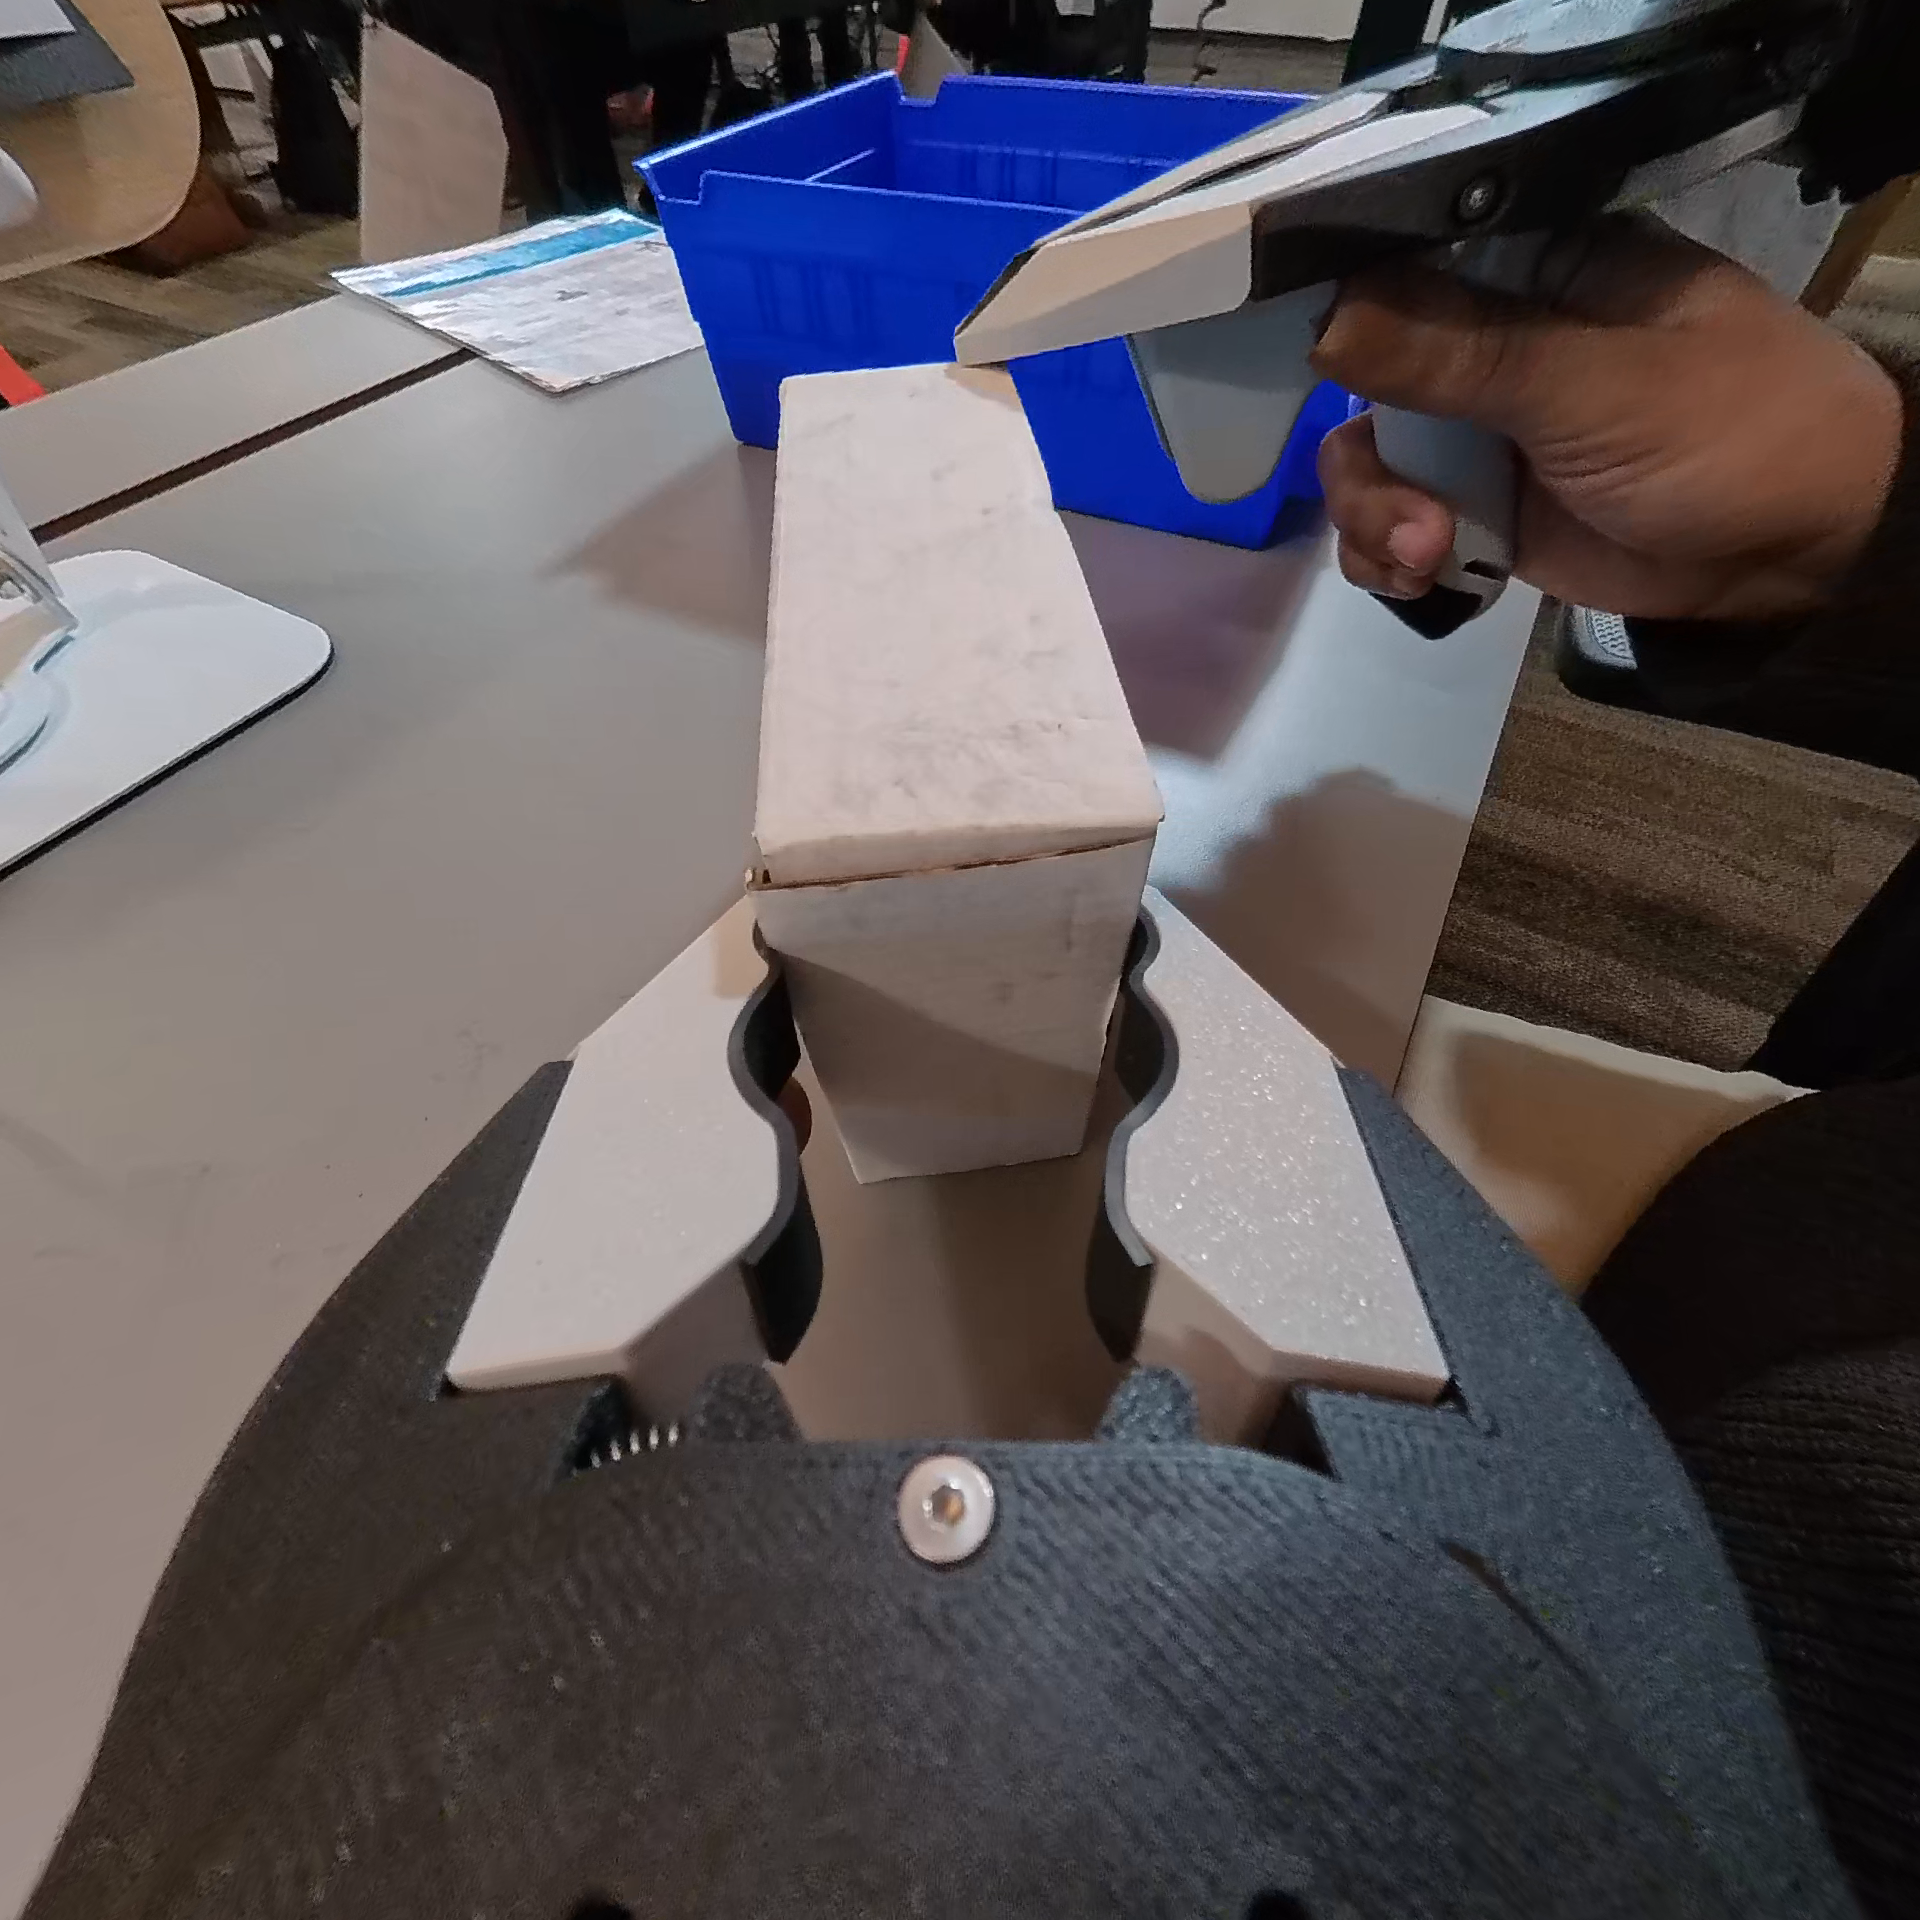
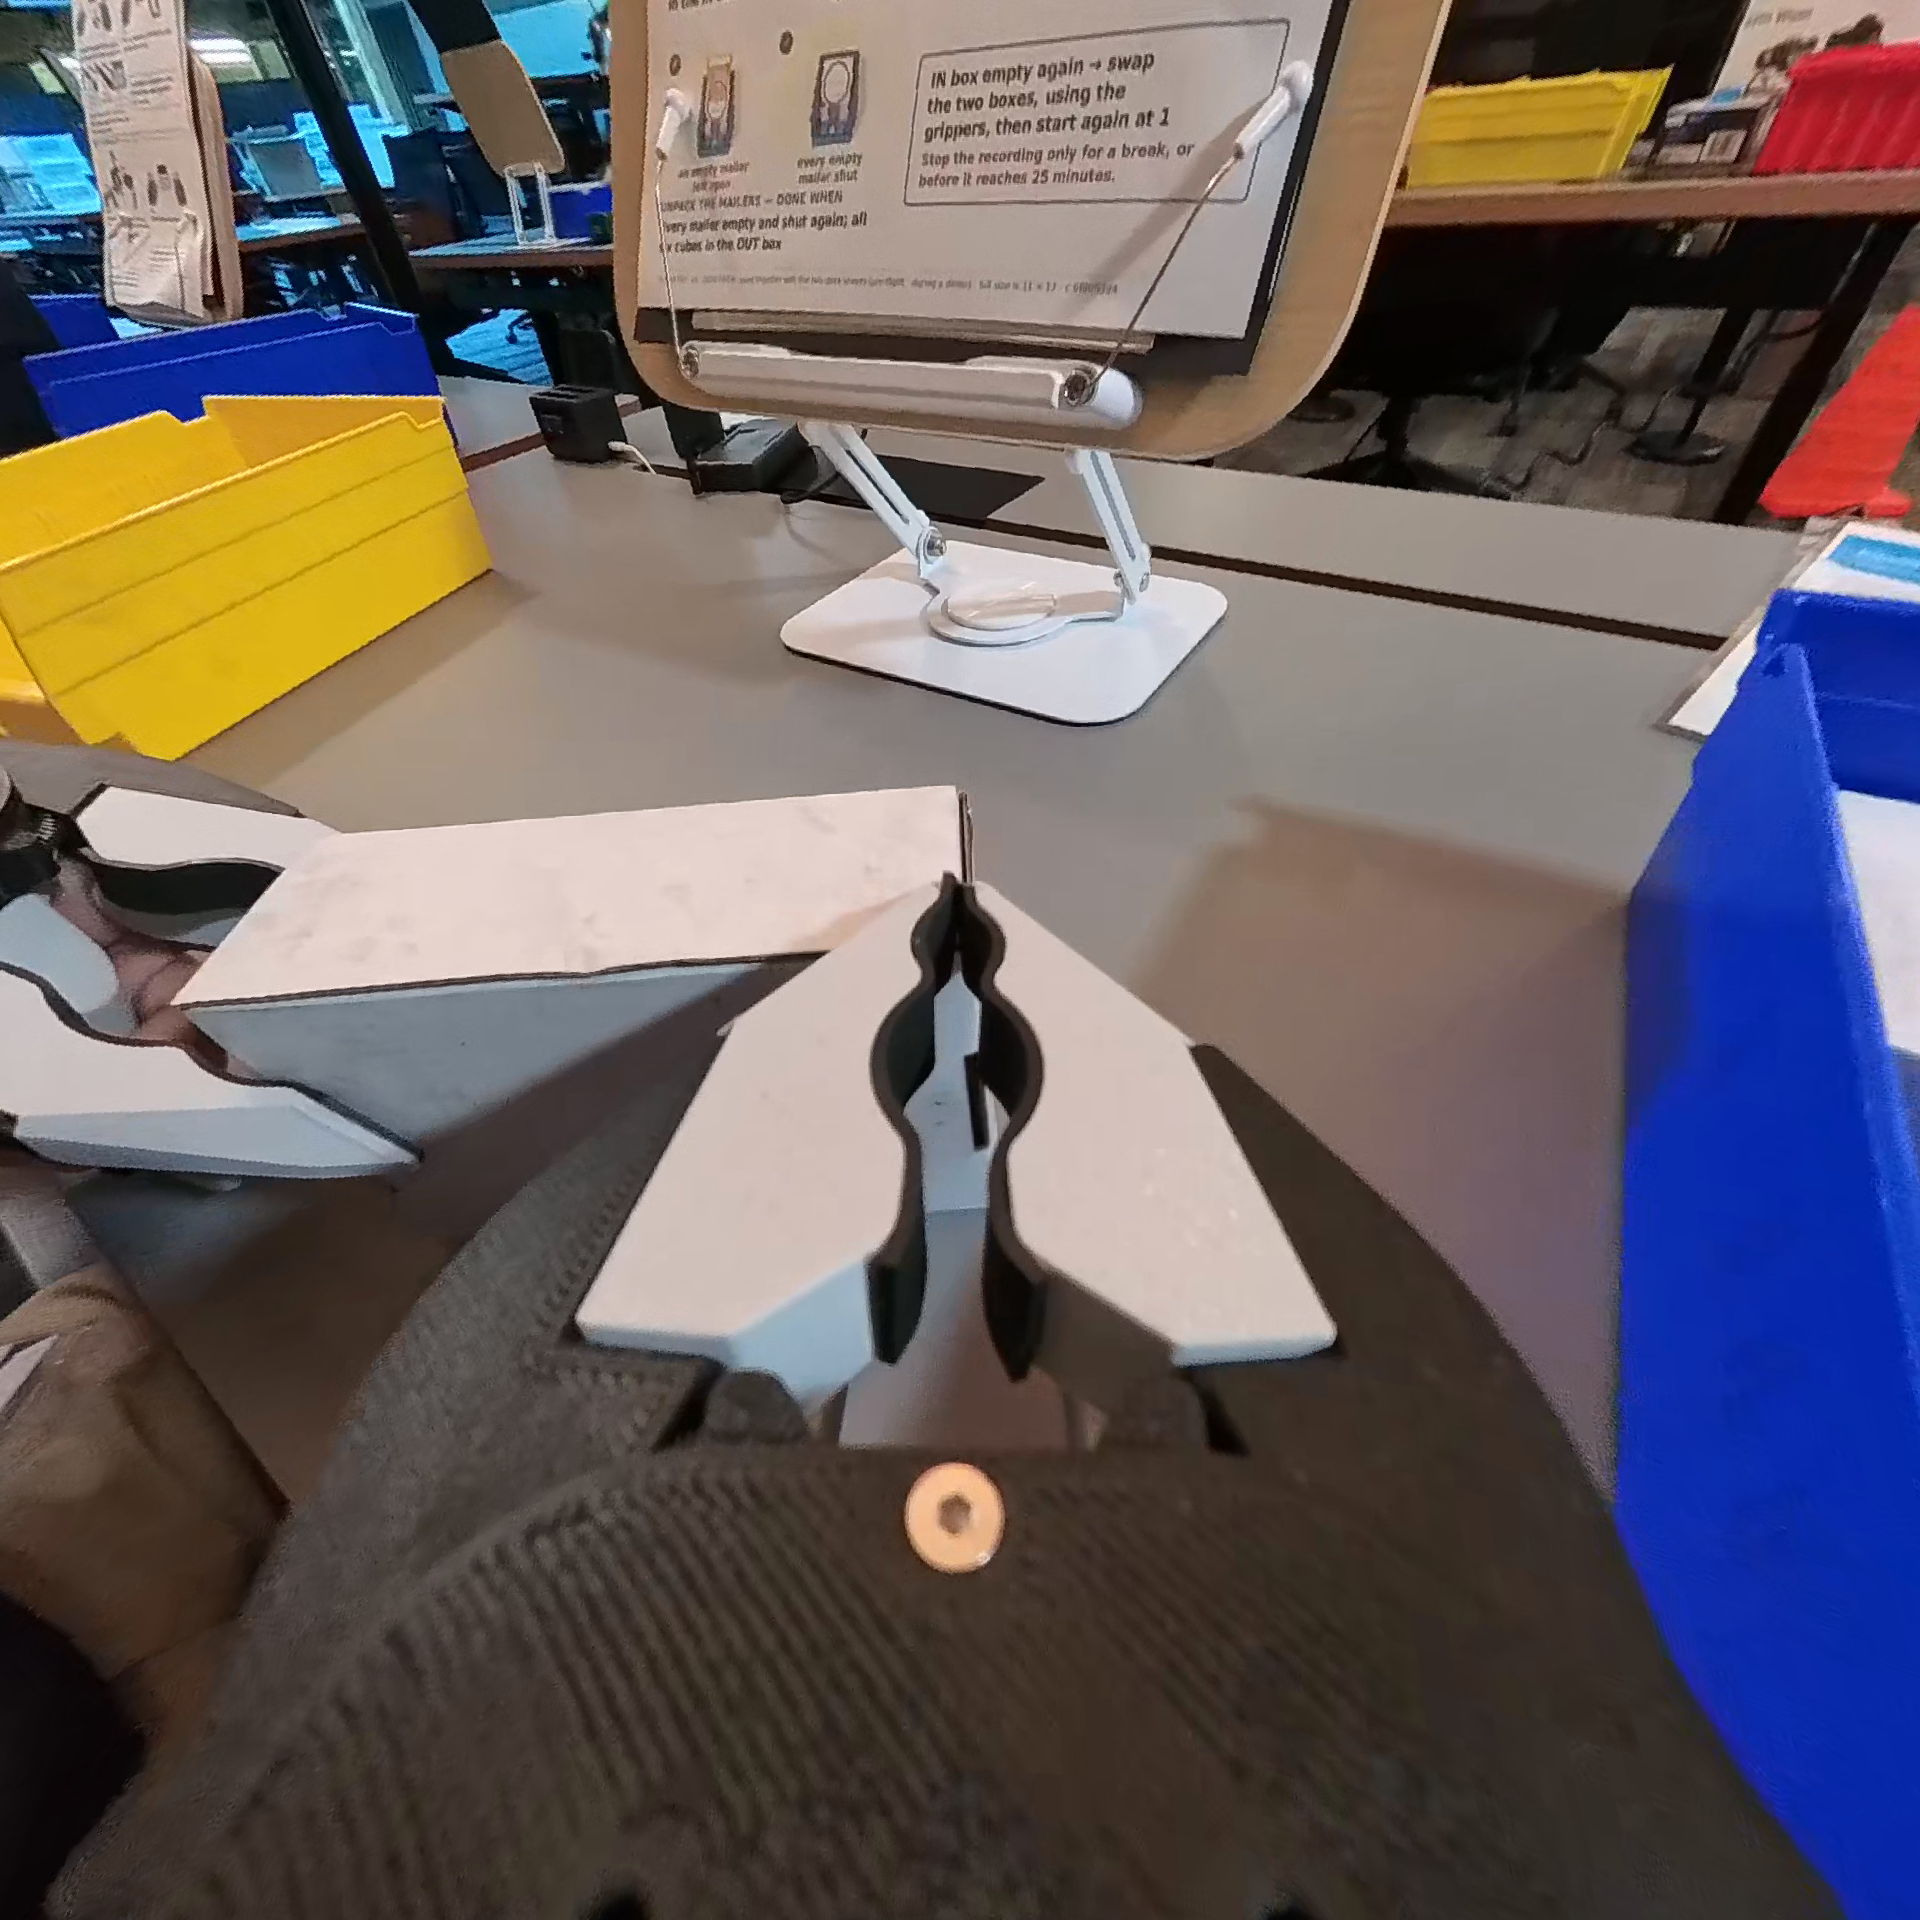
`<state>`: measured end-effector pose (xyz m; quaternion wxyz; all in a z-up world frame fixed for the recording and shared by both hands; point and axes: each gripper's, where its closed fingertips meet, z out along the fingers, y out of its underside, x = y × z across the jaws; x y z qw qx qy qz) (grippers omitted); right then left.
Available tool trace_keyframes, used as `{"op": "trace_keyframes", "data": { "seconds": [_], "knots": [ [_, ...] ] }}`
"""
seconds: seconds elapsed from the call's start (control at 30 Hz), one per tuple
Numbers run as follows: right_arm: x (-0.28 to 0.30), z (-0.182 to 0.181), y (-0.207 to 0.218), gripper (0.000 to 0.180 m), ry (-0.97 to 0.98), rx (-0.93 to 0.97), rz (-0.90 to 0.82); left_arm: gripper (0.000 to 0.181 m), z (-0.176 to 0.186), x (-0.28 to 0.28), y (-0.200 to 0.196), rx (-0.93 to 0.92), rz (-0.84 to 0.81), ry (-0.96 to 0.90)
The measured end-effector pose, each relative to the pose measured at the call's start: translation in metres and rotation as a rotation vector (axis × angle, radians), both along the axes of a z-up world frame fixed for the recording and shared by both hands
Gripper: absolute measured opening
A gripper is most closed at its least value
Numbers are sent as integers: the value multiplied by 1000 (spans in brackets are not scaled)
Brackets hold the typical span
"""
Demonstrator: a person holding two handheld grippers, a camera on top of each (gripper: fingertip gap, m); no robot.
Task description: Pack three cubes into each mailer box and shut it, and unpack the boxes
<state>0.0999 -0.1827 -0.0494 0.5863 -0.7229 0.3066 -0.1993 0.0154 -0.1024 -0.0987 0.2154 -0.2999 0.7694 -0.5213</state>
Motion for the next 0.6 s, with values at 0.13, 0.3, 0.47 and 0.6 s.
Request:
{"op": "trace_keyframes", "data": {
  "seconds": [0.13, 0.3, 0.47, 0.6],
  "knots": [
    [0, -1, 0, 0, 14, -13, -4, 57, 0, 0, 0, 4, 0, -5],
    [-1, 2, 1, 0, -52, -6, 10, 57, 0, -1, 0, 7, -5, -10],
    [1, 16, 3, 0, -125, 35, -14, 57, 1, -4, -3, 22, -27, -31],
    [2, 2, 8, 0, -66, -12, -8, 58, 1, -5, -4, 30, -34, -41]
  ]
}}
